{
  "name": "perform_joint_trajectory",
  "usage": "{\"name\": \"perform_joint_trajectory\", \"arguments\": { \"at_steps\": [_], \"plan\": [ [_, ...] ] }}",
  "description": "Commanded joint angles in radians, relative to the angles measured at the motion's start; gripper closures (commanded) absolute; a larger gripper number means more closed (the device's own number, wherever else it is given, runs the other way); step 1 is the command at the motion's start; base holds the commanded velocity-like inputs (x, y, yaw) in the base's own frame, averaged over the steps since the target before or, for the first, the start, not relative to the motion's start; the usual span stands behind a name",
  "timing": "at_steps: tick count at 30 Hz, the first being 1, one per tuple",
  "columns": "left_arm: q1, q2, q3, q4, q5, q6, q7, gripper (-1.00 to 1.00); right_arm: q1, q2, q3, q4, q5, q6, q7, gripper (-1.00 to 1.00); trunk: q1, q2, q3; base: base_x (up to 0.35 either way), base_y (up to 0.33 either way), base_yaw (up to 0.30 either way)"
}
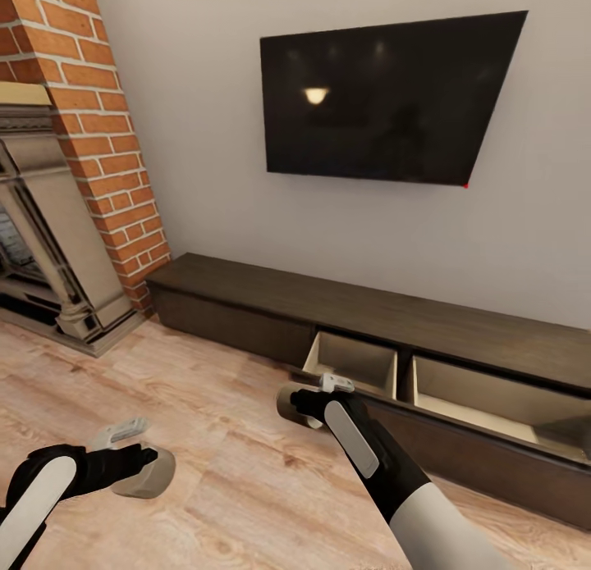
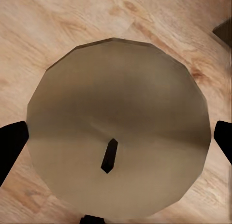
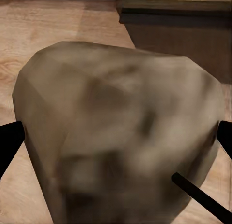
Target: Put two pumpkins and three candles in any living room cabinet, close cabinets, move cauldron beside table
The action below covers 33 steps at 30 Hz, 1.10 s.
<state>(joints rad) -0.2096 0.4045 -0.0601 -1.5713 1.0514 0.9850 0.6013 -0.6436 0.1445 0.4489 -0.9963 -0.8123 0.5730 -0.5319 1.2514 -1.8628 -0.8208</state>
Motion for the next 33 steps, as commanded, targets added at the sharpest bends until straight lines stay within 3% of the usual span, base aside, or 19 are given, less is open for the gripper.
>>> {"name": "perform_joint_trajectory", "arguments": {
  "at_steps": [1, 9, 33],
  "plan": [
    [0.0, 0.001, -0.001, -0.001, 0.008, 0.001, 0.012, 1.0, -0.001, 0.0, 0.002, -0.001, -0.011, 0.001, -0.01, 1.0, -0.004, 0.007, 0.002, 0.0, 0.0, -0.277],
    [0.0, -0.001, 0.0, -0.001, 0.009, 0.001, 0.015, 1.0, -0.001, 0.0, 0.002, -0.001, -0.014, 0.001, -0.008, 1.0, -0.035, 0.063, 0.027, -0.002, 0.0, -0.198],
    [0.0, -0.001, -0.001, -0.001, 0.01, 0.001, 0.015, 1.0, -0.001, -0.004, 0.002, -0.004, -0.034, -0.003, -0.007, 1.0, -0.127, 0.231, 0.103, -0.037, 0.0, -0.004]
  ]
}}
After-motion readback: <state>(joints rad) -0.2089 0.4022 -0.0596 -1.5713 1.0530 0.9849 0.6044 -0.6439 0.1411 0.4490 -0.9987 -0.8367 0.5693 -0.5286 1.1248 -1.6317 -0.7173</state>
